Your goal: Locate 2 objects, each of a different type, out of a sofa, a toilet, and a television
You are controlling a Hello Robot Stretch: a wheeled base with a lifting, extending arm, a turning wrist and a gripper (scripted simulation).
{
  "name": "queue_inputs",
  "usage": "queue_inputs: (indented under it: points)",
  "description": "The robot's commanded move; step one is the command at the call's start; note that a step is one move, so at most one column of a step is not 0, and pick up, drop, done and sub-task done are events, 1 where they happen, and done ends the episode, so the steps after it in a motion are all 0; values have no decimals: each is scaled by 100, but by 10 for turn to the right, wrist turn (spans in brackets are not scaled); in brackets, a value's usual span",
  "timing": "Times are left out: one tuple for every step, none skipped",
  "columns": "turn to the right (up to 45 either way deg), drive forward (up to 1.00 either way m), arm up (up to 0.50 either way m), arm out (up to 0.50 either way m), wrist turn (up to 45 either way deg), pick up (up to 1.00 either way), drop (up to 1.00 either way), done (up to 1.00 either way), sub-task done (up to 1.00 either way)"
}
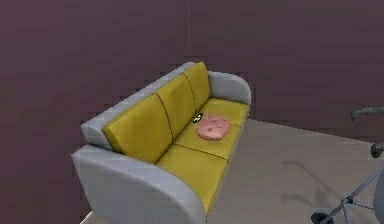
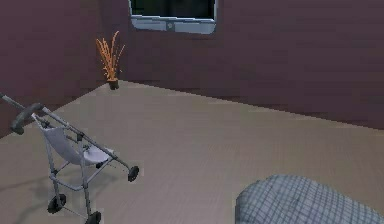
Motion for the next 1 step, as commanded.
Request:
queue_inputs:
  points:
    - [0, 0, 0, 0, 0, 0, 0, 100, 0]
